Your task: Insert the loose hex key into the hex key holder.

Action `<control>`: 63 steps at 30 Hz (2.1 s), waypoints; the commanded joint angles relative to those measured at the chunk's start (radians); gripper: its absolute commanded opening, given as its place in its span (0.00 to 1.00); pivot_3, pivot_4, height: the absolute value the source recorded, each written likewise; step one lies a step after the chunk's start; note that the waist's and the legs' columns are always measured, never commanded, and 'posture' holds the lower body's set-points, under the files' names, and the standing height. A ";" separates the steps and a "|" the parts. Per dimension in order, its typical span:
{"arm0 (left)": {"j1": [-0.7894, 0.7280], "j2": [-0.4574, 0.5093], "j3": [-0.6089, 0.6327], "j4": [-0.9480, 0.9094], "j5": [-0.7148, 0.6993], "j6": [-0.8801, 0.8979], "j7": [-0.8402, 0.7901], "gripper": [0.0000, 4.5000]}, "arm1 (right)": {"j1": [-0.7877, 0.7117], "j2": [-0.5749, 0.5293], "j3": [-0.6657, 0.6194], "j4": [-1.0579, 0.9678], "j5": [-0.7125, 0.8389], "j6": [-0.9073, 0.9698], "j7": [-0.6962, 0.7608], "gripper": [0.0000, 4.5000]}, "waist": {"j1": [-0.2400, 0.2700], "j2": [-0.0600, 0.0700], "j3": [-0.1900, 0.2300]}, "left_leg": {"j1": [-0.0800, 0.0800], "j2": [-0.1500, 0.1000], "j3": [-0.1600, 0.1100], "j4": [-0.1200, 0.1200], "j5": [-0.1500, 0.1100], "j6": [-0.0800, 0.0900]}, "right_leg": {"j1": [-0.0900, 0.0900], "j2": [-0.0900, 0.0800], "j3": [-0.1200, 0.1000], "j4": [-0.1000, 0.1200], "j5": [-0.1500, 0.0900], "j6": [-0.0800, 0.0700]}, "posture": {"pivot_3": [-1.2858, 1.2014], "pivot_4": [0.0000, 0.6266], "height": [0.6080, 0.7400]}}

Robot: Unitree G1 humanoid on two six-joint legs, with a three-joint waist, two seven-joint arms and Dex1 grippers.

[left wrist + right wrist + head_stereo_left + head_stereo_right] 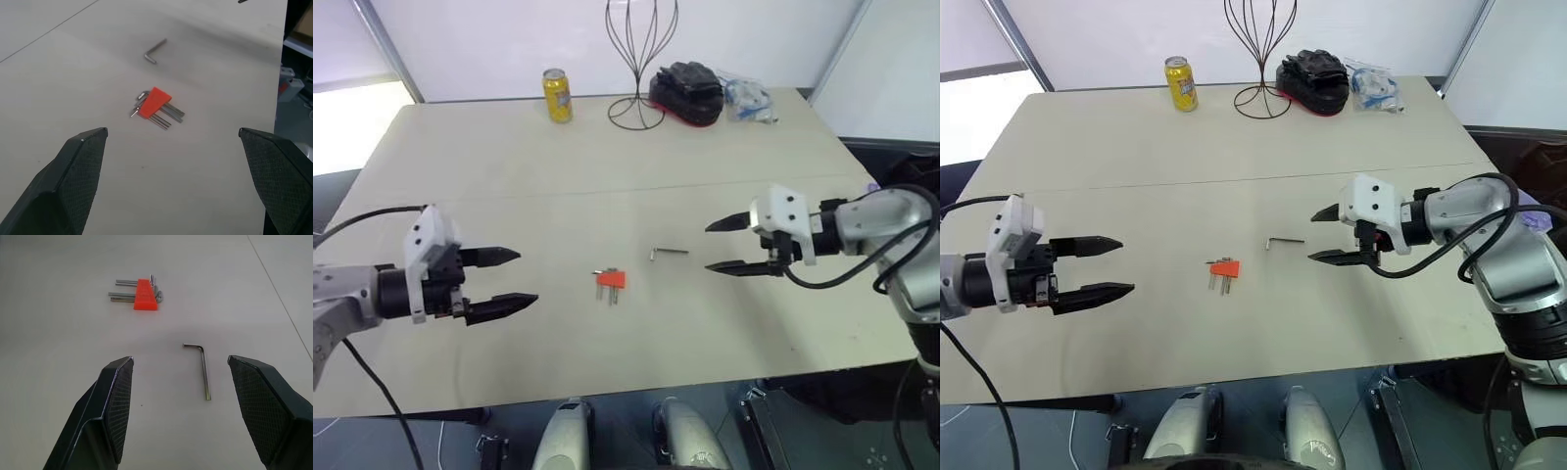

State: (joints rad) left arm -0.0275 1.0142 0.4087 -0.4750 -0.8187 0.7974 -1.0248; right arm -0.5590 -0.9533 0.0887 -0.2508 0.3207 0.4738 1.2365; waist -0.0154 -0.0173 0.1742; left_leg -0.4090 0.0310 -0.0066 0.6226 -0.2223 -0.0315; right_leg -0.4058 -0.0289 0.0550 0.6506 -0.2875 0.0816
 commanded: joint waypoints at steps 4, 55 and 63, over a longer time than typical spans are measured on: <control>-0.003 -0.045 0.020 -0.023 0.001 -0.016 0.073 1.00 | 0.006 0.060 0.000 -0.060 0.018 0.016 -0.054 0.71 | 0.000 0.000 0.000 | 0.000 0.000 0.000 0.000 0.000 0.000 | 0.000 0.000 0.000 0.001 0.000 0.000 | 0.52 0.24 1.00; 0.265 -0.110 0.093 -0.229 0.028 -0.035 0.213 1.00 | -0.200 0.552 0.301 0.797 -0.326 -0.493 -0.038 0.71 | 0.001 0.000 0.000 | 0.001 0.000 -0.001 0.005 0.000 0.000 | 0.001 0.000 0.000 0.004 0.001 -0.001 | 0.52 0.24 1.00; 0.243 -0.103 0.066 -0.218 0.038 -0.042 0.215 1.00 | -0.175 0.554 0.285 0.777 -0.323 -0.444 -0.044 0.71 | -0.002 0.000 0.000 | 0.001 0.000 -0.001 0.005 0.000 0.000 | 0.001 0.000 0.000 0.004 0.001 -0.001 | 0.52 0.24 1.00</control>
State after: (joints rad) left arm 0.2259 0.8986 0.4641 -0.6810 -0.7862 0.7749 -0.8051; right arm -0.7467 -0.3981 0.3806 0.5336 0.0049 0.0110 1.1982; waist -0.0177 -0.0176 0.1742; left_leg -0.4082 0.0312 -0.0073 0.6272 -0.2224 -0.0316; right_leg -0.4044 -0.0290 0.0549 0.6548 -0.2866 0.0802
